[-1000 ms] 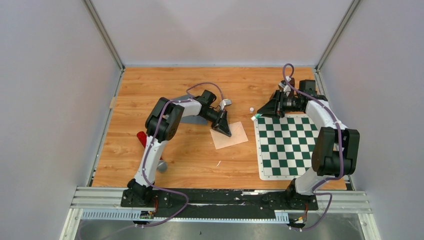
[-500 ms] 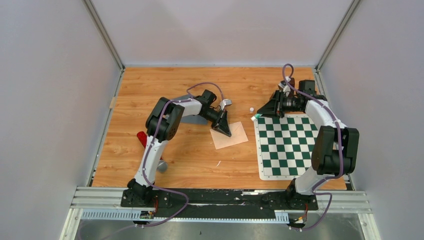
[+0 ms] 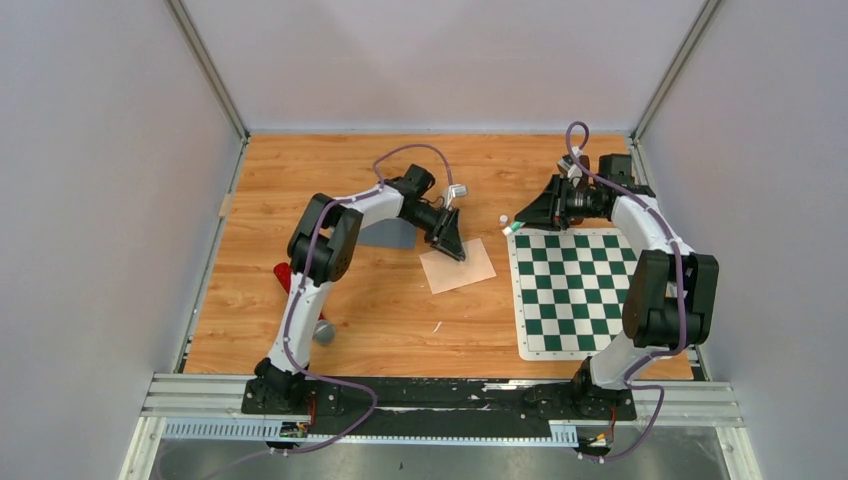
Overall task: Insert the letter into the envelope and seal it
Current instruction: Seal the envelope flap on the envelope, then adjust the envelope.
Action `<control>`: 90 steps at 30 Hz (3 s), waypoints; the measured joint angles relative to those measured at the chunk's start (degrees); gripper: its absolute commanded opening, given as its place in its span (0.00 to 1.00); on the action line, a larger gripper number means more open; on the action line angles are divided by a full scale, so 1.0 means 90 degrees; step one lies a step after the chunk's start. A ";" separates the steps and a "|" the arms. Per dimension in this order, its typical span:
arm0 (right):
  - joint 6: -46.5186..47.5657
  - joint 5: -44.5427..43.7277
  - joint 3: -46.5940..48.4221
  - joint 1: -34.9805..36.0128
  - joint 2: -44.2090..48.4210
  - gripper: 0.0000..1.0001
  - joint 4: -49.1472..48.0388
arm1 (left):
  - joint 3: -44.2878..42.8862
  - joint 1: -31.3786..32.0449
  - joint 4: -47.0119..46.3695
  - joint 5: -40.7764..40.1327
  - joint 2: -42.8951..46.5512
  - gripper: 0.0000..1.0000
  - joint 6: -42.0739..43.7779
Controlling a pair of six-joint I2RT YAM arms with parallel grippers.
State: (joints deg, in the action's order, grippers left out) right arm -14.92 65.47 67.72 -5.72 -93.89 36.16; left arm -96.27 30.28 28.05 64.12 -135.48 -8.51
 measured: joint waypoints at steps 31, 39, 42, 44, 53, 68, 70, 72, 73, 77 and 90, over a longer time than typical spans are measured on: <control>0.0304 -0.0316 0.0716 0.0000 0.0134 0.00 0.0053 | -0.4660 -0.1800 0.3412 -0.4634 -0.1039 0.65 0.6703; 0.0362 -0.0330 0.0714 0.0000 0.0141 0.00 0.0114 | -0.4677 -0.1936 0.4551 -0.4388 -0.1132 0.60 0.7123; 0.0362 -0.0330 0.0714 0.0000 0.0141 0.00 0.0119 | -0.4677 -0.1972 0.4709 -0.4318 -0.1132 0.60 0.7101; 0.0362 -0.0330 0.0714 0.0000 0.0141 0.00 0.0119 | -0.4677 -0.1999 0.4714 -0.4248 -0.1132 0.61 0.6982; 0.0384 -0.0333 0.0544 0.0000 0.0146 0.00 0.0121 | -0.4646 -0.2654 0.4707 -0.3412 -0.0840 0.70 0.6237; 0.0386 -0.0338 0.0469 0.0000 0.0153 0.00 0.0129 | -0.4099 -0.3038 0.5362 -0.2123 -0.0646 0.48 0.6050; 0.0389 -0.0338 0.0440 0.0000 0.0168 0.00 0.0121 | -0.4022 -0.3021 0.5382 -0.2047 -0.0663 0.47 0.6071; 0.0386 -0.0340 0.0391 0.0000 0.0180 0.00 0.0126 | -0.3942 -0.3019 0.5331 -0.2013 -0.0678 0.46 0.6045; 0.0386 -0.0340 0.0379 0.0000 0.0182 0.00 0.0134 | -0.3881 -0.3016 0.5270 -0.2013 -0.0678 0.47 0.6023; 0.0386 -0.0359 0.0379 0.0000 0.0182 0.00 0.0131 | -0.3674 -0.3016 0.4979 -0.2016 -0.0678 0.46 0.5957; 0.0389 -0.0389 0.0374 0.0000 0.0194 0.00 0.0134 | -0.3589 -0.3016 0.5078 -0.1768 -0.0865 0.09 0.6120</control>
State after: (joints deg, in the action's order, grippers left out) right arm -11.42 61.98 71.09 -5.72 -92.14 37.36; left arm -128.57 3.14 73.76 48.21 -143.26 46.57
